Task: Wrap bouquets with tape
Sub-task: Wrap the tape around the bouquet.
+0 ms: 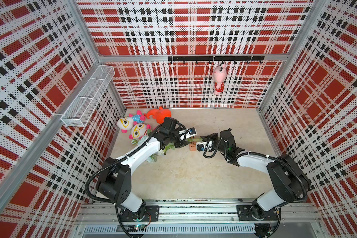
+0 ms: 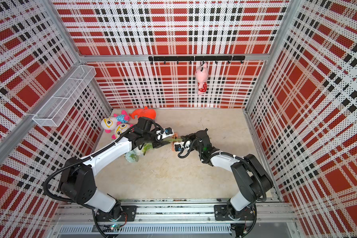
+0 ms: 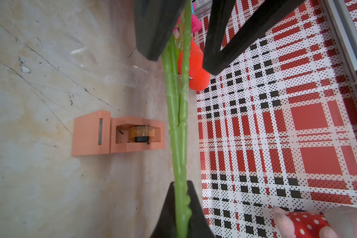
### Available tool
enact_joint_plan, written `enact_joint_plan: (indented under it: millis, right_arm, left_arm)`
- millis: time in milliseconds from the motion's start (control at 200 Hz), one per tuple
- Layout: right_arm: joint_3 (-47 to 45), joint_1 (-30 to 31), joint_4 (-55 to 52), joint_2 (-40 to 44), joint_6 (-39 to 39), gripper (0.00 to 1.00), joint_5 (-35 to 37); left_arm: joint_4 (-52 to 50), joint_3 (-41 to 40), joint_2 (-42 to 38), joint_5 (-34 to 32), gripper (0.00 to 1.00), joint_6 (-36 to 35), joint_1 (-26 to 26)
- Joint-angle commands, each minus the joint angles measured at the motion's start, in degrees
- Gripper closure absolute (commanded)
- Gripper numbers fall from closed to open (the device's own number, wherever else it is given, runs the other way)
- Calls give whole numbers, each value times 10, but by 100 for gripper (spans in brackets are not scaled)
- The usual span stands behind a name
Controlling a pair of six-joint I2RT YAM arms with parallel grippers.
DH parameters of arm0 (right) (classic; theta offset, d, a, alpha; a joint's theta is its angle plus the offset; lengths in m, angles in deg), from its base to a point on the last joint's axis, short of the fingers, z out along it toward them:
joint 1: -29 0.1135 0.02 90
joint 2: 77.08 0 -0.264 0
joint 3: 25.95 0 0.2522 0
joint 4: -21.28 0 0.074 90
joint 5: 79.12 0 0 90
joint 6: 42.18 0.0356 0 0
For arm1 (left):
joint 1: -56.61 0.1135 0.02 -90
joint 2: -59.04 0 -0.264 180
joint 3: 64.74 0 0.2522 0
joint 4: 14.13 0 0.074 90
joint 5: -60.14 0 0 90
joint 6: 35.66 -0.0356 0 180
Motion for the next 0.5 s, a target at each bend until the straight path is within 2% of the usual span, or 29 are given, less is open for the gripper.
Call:
enact_joint_plan:
  millis: [0, 205, 331, 496]
  right_arm:
    - [-2, 4, 31, 12, -6, 100, -12]
    - [-6, 5, 43, 8, -3, 100, -15]
    - [-7, 7, 46, 9, -3, 100, -14]
    - [-8, 8, 45, 12, -4, 100, -14]
  left_arm:
    - [-28, 12, -31, 22, 41, -27, 12]
    - [-24, 33, -15, 32, 40, -28, -6]
    - [-37, 63, 26, 16, 41, -32, -30]
    - [-59, 93, 69, 18, 44, -38, -34]
